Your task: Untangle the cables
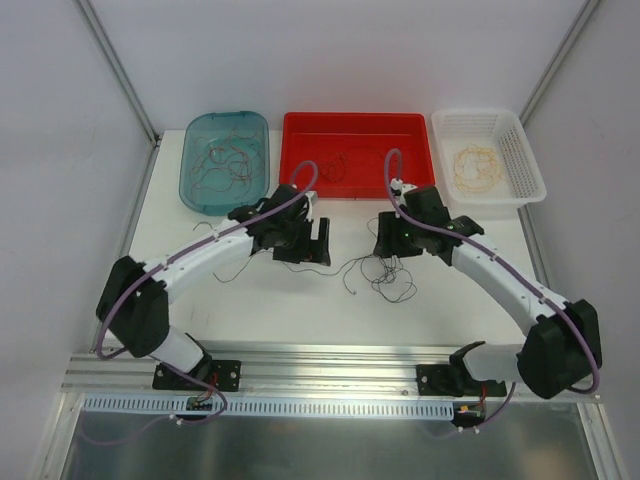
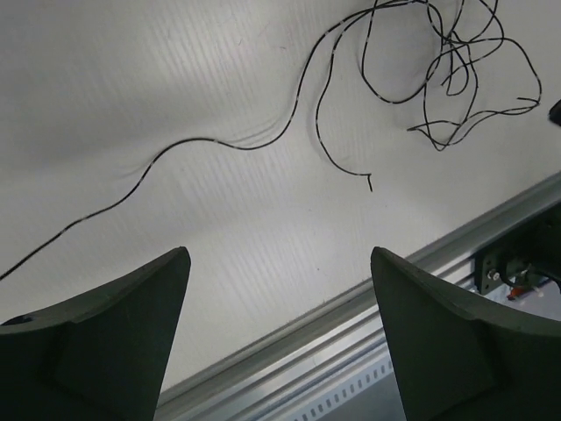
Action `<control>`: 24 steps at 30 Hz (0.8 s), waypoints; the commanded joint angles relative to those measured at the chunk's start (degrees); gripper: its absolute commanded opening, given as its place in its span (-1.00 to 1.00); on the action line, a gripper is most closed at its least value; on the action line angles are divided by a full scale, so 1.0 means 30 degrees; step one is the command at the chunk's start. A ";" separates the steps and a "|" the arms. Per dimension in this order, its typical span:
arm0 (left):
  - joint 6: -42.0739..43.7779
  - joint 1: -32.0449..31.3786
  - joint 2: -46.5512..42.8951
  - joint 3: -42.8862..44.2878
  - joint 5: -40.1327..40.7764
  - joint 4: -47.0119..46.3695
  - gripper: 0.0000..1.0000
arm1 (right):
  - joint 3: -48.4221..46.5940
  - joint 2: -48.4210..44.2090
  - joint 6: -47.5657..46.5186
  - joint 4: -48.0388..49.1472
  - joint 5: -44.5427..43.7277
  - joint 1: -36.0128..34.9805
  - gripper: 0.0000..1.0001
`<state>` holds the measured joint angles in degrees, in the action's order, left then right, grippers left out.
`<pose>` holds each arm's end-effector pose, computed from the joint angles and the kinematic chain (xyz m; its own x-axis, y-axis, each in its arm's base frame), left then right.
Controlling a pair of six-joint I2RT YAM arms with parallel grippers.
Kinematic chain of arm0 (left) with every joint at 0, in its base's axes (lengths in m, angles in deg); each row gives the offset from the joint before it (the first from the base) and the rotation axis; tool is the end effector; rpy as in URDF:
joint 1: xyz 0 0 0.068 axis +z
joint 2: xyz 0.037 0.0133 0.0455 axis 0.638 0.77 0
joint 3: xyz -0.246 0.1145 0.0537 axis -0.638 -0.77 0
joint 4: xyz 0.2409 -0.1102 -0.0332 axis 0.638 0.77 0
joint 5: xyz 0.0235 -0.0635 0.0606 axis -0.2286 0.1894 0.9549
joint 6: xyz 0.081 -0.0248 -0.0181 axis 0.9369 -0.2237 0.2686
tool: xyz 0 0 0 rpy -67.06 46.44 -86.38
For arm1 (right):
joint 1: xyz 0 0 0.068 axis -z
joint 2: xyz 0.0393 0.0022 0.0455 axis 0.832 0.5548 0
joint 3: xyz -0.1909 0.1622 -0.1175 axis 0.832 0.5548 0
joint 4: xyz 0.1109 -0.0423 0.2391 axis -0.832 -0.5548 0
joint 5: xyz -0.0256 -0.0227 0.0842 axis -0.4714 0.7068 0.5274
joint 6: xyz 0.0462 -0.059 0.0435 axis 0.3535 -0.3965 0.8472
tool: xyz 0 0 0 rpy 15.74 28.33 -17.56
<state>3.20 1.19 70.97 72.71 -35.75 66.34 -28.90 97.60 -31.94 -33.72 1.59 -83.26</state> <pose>0.2599 -0.2243 0.2440 -0.8557 0.0429 -0.5157 0.3187 0.8288 -0.4599 0.2645 0.1433 0.2596 -0.6362 -0.2925 -0.7139 -0.4985 0.8621 0.0910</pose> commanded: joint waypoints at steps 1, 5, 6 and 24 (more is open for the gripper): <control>0.1427 -0.0802 0.2253 0.1853 0.1236 -0.0737 0.69 | 0.0305 0.1793 0.0789 0.2233 0.1450 -0.0768 0.11; 0.3151 -0.1886 0.5034 0.3000 0.2844 -0.1205 0.60 | 0.0597 0.3027 0.1726 0.3142 0.1040 -0.1062 0.07; 0.3477 -0.2062 0.5361 0.3146 0.2907 -0.1438 0.58 | 0.0743 0.3088 0.1989 0.3521 0.0952 -0.1062 0.04; 0.7757 -0.3673 0.9347 0.3353 0.3899 -0.3433 0.04 | 0.3000 0.1596 0.3574 0.3554 -0.1480 -0.0330 -0.03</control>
<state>23.37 -8.32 97.72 82.13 -27.10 56.92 -20.42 105.56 -22.57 -24.39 -0.64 -84.90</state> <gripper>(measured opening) 0.563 0.490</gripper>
